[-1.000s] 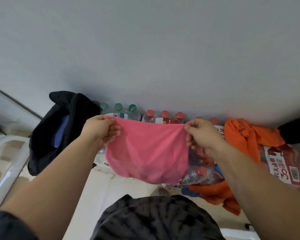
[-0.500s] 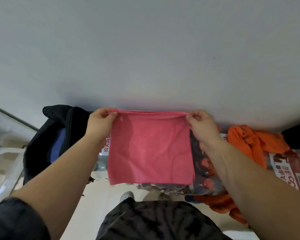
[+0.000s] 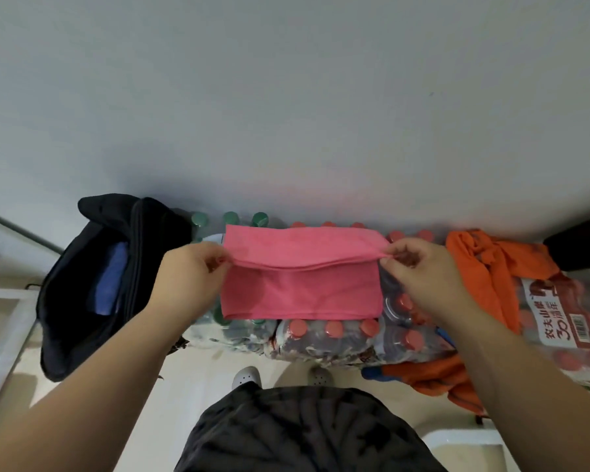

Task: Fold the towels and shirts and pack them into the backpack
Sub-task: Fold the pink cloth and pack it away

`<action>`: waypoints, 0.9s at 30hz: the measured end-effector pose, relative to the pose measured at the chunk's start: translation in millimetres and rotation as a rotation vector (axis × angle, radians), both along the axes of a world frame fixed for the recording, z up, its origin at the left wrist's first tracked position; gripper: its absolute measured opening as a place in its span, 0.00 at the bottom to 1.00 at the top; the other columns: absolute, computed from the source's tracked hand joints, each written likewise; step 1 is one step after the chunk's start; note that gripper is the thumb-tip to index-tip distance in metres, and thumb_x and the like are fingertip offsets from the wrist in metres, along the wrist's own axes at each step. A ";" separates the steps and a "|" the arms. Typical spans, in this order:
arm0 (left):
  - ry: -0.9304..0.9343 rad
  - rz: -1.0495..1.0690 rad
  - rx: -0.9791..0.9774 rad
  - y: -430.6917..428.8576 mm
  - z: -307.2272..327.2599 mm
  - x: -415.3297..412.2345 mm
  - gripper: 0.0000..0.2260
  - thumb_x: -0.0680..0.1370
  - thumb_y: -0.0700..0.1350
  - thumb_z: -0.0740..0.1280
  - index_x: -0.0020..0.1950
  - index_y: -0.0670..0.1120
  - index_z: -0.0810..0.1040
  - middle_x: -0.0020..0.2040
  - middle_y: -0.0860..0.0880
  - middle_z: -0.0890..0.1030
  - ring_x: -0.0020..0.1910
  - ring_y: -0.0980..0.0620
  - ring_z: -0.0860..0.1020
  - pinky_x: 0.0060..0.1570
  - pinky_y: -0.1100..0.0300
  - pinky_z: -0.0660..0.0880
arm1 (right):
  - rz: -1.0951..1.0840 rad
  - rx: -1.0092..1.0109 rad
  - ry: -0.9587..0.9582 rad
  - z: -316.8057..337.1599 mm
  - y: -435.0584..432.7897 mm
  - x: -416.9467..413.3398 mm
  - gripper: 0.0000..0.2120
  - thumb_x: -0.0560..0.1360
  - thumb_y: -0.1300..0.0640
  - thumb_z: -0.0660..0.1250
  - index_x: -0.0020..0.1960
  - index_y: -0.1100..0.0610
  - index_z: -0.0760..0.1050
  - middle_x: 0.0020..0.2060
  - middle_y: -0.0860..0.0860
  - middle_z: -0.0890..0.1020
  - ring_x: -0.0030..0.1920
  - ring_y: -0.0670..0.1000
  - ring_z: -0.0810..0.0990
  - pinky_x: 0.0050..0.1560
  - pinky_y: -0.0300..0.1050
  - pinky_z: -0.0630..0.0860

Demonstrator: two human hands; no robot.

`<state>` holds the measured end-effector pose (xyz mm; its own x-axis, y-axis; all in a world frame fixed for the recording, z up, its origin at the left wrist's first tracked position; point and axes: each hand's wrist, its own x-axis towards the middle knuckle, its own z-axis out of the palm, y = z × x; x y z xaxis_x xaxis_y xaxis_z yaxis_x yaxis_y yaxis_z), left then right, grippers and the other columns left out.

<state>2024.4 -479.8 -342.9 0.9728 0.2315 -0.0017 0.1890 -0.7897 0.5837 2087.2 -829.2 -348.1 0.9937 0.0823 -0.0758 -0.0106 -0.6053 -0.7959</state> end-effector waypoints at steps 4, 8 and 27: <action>0.000 -0.146 0.266 -0.6 -11.8 -25.6 0.06 0.71 0.38 0.71 0.42 0.48 0.85 0.36 0.48 0.79 0.36 0.42 0.78 0.36 0.51 0.77 | 0.115 -0.105 -0.030 -7.4 -11.1 -28.8 0.09 0.73 0.59 0.75 0.42 0.47 0.78 0.37 0.43 0.82 0.40 0.43 0.80 0.42 0.39 0.75; 0.094 -0.158 0.428 -10.8 -25.9 -38.4 0.04 0.67 0.39 0.70 0.35 0.45 0.76 0.32 0.50 0.72 0.33 0.43 0.73 0.27 0.56 0.69 | 0.222 -0.210 -0.067 -24.6 -14.3 -45.3 0.09 0.72 0.58 0.75 0.42 0.46 0.78 0.38 0.42 0.79 0.43 0.44 0.77 0.43 0.40 0.71; 0.130 -0.062 0.386 -30.4 -21.5 5.2 0.09 0.77 0.49 0.66 0.47 0.46 0.83 0.42 0.45 0.78 0.44 0.40 0.78 0.41 0.52 0.75 | 0.341 -0.328 -0.135 -4.8 44.3 0.6 0.23 0.74 0.34 0.60 0.56 0.49 0.80 0.51 0.47 0.80 0.54 0.51 0.77 0.55 0.50 0.74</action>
<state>2029.6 -510.2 -364.4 0.9823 0.1803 -0.0502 0.1869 -0.9581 0.2170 2087.8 -784.8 -352.9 0.9172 0.3977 -0.0243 0.3219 -0.7755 -0.5432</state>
